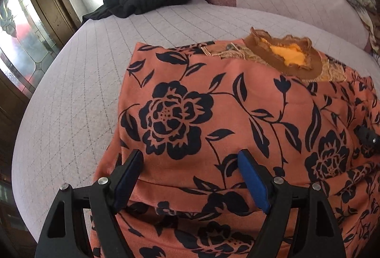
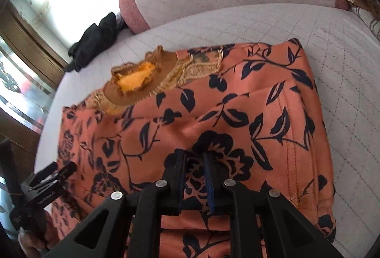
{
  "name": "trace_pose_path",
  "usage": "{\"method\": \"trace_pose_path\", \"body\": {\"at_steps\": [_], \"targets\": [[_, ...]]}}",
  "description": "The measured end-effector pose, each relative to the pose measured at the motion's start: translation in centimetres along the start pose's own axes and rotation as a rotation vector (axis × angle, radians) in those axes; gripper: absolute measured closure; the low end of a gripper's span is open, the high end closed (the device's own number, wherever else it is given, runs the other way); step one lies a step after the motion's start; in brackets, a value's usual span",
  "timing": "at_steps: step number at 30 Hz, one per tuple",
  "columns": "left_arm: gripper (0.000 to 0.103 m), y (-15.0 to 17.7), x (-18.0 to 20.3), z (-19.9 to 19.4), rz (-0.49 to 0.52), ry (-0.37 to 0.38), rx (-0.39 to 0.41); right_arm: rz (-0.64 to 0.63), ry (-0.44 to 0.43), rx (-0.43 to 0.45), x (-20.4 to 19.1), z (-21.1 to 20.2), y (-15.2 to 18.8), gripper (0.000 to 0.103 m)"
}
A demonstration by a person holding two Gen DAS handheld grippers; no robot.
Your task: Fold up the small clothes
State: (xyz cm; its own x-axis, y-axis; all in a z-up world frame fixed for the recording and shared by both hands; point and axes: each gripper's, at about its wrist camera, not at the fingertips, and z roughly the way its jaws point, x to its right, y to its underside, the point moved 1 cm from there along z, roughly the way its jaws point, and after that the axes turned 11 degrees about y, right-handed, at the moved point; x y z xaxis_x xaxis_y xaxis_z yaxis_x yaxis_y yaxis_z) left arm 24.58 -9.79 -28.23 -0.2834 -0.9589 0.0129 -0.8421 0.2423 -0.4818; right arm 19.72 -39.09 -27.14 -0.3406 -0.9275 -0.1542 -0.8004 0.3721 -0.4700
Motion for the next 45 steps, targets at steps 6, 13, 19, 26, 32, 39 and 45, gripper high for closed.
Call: {"method": "trace_pose_path", "body": {"at_steps": [6,13,19,26,32,39,45], "targets": [[0.021,-0.7,0.7,-0.7,-0.002,0.011,0.054,-0.015,-0.018,0.070,-1.1,-0.5,-0.2,0.085],[0.021,-0.4,1.1,-0.5,0.025,0.007,0.035,-0.041,-0.047,0.038,-1.8,-0.5,-0.1,0.084],[0.021,1.1,2.5,-0.7,0.081,0.004,-0.009,-0.131,-0.147,-0.073,-3.9,-0.9,2.0,0.084],[0.020,2.2,3.0,-1.0,0.135,-0.005,-0.012,-0.219,-0.119,-0.115,-4.5,-1.6,4.0,0.083],[0.021,1.1,1.5,-1.7,0.037,0.053,-0.014,-0.181,-0.173,-0.076,-4.2,-1.8,2.0,0.083],[0.021,0.0,-2.1,-0.7,-0.045,-0.075,0.009,-0.063,-0.186,-0.004,-4.9,0.7,-0.5,0.083],[0.018,0.5,-2.6,-0.3,-0.033,-0.090,-0.005,0.084,-0.091,0.095,-2.8,1.5,-2.0,0.087]]}}
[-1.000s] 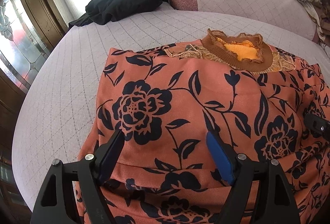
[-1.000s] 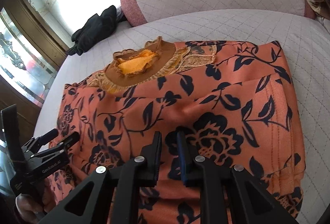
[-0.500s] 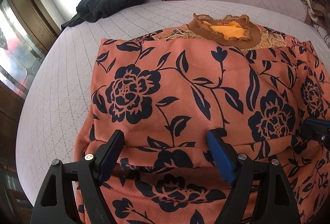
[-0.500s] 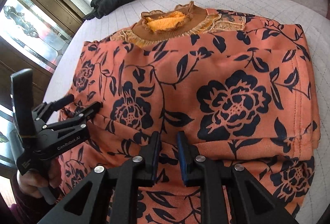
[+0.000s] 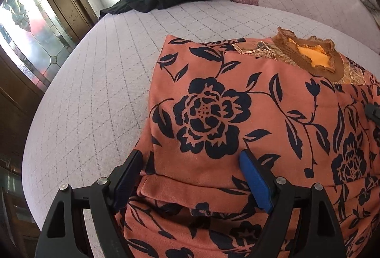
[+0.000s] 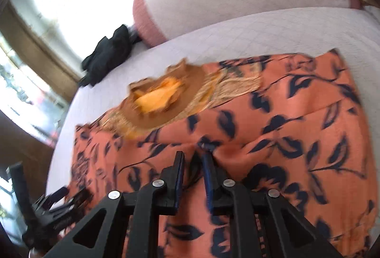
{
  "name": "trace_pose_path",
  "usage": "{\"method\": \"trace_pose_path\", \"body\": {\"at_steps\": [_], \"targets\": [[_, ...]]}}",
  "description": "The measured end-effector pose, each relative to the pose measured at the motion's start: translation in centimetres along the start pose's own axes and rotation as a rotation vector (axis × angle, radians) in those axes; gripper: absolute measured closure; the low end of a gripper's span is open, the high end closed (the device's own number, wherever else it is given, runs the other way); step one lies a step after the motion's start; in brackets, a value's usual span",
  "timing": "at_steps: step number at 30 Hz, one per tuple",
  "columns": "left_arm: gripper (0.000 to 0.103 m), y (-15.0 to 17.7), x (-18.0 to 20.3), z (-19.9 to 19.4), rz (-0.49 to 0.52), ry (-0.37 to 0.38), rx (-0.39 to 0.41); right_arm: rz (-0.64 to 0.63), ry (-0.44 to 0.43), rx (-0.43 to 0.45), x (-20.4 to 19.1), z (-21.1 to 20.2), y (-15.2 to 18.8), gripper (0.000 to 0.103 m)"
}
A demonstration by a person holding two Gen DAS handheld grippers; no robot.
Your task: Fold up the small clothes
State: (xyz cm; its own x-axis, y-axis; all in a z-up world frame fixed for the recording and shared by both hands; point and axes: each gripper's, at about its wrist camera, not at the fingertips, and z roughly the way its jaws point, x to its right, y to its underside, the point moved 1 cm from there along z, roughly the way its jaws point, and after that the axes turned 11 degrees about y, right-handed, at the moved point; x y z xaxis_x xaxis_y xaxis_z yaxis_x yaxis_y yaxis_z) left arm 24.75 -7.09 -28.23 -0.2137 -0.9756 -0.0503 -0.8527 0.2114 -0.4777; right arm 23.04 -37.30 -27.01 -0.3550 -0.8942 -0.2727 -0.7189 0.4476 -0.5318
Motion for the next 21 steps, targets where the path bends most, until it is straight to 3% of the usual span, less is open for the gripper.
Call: {"method": "trace_pose_path", "body": {"at_steps": [5,9,12,15,17,20,21], "targets": [[0.018,0.3,0.0,0.0,-0.020,0.008,-0.008,0.021,0.084,0.020,1.0,-0.9,-0.6,0.086],[0.018,0.3,-0.2,-0.4,-0.030,0.006,-0.001,-0.024,0.016,0.055,-0.2,-2.9,-0.8,0.081],[0.018,0.3,-0.1,-0.4,-0.010,-0.008,0.002,-0.066,0.083,0.075,0.3,-3.5,-0.8,0.081],[0.018,0.2,-0.3,-0.5,-0.021,-0.017,0.009,0.050,0.117,0.010,4.4,-3.1,-1.3,0.081],[0.018,0.0,-0.4,-0.5,-0.016,-0.030,0.015,0.118,0.192,-0.033,7.6,-2.8,-1.6,0.084],[0.018,-0.2,-0.7,-0.3,-0.028,-0.023,0.005,0.273,0.079,-0.064,11.7,-3.2,-2.0,0.087],[0.018,-0.2,-0.9,-0.2,-0.030,-0.023,0.005,0.289,0.081,-0.049,12.1,-3.8,-2.1,0.087]]}}
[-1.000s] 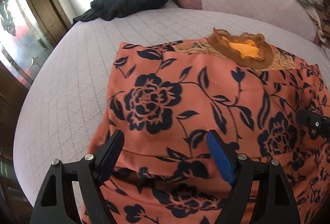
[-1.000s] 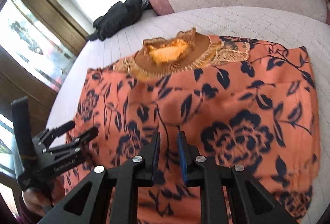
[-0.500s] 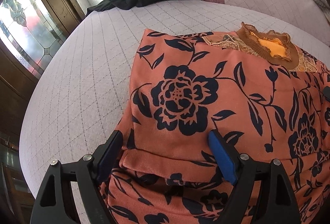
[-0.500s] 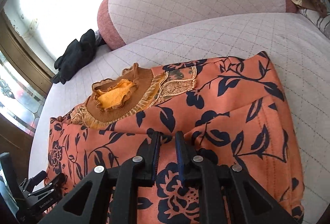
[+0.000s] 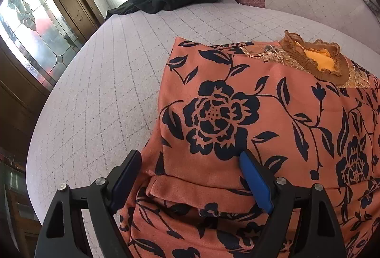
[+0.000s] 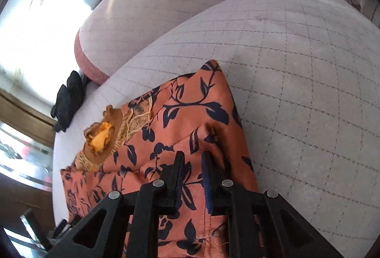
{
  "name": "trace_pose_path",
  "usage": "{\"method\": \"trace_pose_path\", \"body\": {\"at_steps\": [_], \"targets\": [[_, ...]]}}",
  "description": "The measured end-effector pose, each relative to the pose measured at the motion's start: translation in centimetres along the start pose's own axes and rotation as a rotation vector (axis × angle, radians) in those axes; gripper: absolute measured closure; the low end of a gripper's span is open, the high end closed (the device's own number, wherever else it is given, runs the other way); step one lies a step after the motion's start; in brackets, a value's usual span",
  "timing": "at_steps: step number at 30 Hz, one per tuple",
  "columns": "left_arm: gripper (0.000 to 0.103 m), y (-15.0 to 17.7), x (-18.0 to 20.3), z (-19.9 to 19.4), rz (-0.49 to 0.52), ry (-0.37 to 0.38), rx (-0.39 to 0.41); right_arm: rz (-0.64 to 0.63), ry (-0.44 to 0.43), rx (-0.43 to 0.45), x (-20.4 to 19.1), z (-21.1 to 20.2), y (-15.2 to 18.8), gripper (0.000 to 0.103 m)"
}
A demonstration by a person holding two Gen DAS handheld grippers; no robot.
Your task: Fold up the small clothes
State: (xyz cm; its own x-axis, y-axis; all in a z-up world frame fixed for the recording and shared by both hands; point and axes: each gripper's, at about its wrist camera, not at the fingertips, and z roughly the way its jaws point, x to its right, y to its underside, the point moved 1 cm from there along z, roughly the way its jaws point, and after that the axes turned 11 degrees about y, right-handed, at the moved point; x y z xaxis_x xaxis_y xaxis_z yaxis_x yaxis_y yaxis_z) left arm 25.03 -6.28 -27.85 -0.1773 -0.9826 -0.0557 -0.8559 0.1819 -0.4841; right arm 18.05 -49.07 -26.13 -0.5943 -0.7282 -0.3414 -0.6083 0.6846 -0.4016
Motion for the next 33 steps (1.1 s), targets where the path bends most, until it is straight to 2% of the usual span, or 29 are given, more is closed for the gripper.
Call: {"method": "trace_pose_path", "body": {"at_steps": [1,3,6,10,12,14,17,22,24,26,30,33], "targets": [[0.018,-0.1,-0.1,0.0,0.000,-0.003,0.003,-0.013,0.017,0.038,0.0,-0.9,-0.1,0.083],[0.018,-0.1,0.0,-0.2,0.002,-0.008,0.017,-0.054,0.016,0.085,-0.9,-2.0,0.0,0.082],[0.018,-0.2,0.3,-0.6,-0.001,0.005,0.050,-0.104,-0.047,0.018,-2.4,-1.7,0.7,0.082],[0.018,-0.2,1.4,-0.3,0.029,-0.001,0.048,-0.170,0.071,-0.045,-2.5,0.2,1.8,0.084],[0.018,-0.1,1.6,0.4,0.041,-0.017,0.022,-0.125,0.037,-0.060,-1.4,0.6,1.6,0.084],[0.018,-0.2,1.6,0.2,0.038,-0.013,0.037,-0.093,0.019,-0.054,-1.0,0.0,1.2,0.084],[0.018,-0.3,2.0,-0.3,0.045,0.019,0.054,-0.134,0.021,-0.038,-1.5,-1.0,1.7,0.082],[0.018,0.3,3.6,-0.4,0.101,0.028,0.047,-0.176,-0.078,-0.147,-2.9,-1.4,4.4,0.082],[0.018,0.5,4.0,-0.3,0.115,0.022,0.040,-0.206,-0.072,-0.176,-3.3,-1.7,5.5,0.082],[0.018,0.7,4.0,-0.2,0.118,0.021,0.030,-0.241,-0.026,-0.209,-3.7,-1.3,6.6,0.081],[0.018,1.0,3.7,-0.8,0.106,0.043,0.027,-0.243,0.002,-0.215,-3.1,-1.8,7.8,0.082],[0.018,1.2,3.3,-1.8,0.096,0.078,0.054,-0.220,-0.017,-0.158,-2.1,-3.8,8.2,0.081]]}}
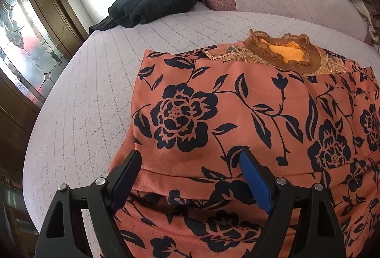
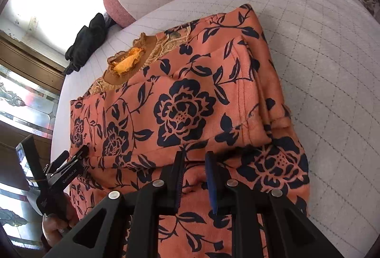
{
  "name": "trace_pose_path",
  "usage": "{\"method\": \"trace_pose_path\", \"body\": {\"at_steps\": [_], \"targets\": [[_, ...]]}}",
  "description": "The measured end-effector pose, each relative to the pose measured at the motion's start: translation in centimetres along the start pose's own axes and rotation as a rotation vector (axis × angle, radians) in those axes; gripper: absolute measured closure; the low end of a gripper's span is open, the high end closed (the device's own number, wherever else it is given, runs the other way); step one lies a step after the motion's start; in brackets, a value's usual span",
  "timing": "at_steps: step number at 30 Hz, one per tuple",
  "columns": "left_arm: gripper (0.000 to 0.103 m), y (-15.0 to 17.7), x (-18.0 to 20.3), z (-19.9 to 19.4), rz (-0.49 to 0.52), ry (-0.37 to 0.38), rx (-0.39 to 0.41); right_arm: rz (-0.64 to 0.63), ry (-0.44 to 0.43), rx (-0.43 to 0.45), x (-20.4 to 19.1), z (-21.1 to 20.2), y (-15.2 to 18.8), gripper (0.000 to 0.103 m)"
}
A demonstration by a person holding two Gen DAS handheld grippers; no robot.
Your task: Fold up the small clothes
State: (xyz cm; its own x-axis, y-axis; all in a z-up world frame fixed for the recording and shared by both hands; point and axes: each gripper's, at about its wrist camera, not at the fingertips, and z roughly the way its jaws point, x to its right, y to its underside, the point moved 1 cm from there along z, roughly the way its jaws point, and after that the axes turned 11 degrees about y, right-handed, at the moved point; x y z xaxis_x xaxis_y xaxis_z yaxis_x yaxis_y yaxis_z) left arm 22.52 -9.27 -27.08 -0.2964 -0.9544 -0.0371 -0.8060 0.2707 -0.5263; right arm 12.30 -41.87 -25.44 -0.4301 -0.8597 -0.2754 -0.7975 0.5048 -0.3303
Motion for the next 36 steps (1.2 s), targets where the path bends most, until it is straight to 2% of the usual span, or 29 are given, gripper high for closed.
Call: {"method": "trace_pose_path", "body": {"at_steps": [4,6,10,12,13,15,20,22,23,24,26,27,29,32,36], "targets": [[0.018,0.0,0.1,-1.2,0.007,0.025,0.049,0.063,0.010,0.091,1.8,-1.7,-0.2,0.081],[0.018,0.0,0.4,-1.1,0.010,0.033,0.043,0.113,0.015,0.125,3.0,-1.8,-0.8,0.081],[0.018,0.3,0.4,1.2,0.014,-0.005,-0.051,0.145,0.032,0.093,3.8,-0.5,-2.0,0.081],[0.018,0.1,0.1,1.2,-0.010,0.008,-0.041,0.152,0.071,0.041,3.9,0.8,-2.5,0.083],[0.018,-0.1,0.0,1.1,-0.016,0.014,-0.040,0.157,0.062,0.034,3.9,1.0,-2.6,0.083],[0.018,-0.2,0.0,0.7,-0.022,0.030,-0.023,0.136,0.058,0.056,3.4,0.5,-3.1,0.083],[0.018,-0.5,0.5,0.1,-0.014,0.052,0.024,0.124,0.041,0.185,2.5,-0.2,-5.0,0.083],[0.018,-0.5,0.7,0.6,-0.004,0.044,0.008,0.124,0.092,0.195,2.6,0.9,-5.8,0.082],[0.017,-0.4,0.9,1.3,0.004,0.046,-0.019,0.132,0.131,0.167,2.6,1.9,-5.8,0.082],[0.017,-0.2,1.1,2.1,0.014,0.050,-0.054,0.153,0.120,0.139,3.1,2.7,-5.9,0.082],[0.004,-0.2,1.0,2.2,0.015,0.018,-0.027,0.198,0.083,0.142,3.6,2.3,-6.2,0.082],[0.002,-0.3,0.9,2.3,0.008,-0.001,-0.034,0.198,0.075,0.135,3.6,2.0,-6.3,0.082],[0.000,-0.4,0.3,2.6,-0.034,0.017,-0.049,0.207,0.050,0.150,3.8,1.3,-6.3,0.082],[0.000,0.2,-0.5,2.8,-0.100,0.057,-0.026,0.195,-0.004,0.174,3.4,0.5,-6.0,0.081],[0.000,0.4,-0.3,2.9,-0.085,0.049,-0.023,0.107,-0.036,0.168,0.9,0.8,-5.3,0.081]]}}
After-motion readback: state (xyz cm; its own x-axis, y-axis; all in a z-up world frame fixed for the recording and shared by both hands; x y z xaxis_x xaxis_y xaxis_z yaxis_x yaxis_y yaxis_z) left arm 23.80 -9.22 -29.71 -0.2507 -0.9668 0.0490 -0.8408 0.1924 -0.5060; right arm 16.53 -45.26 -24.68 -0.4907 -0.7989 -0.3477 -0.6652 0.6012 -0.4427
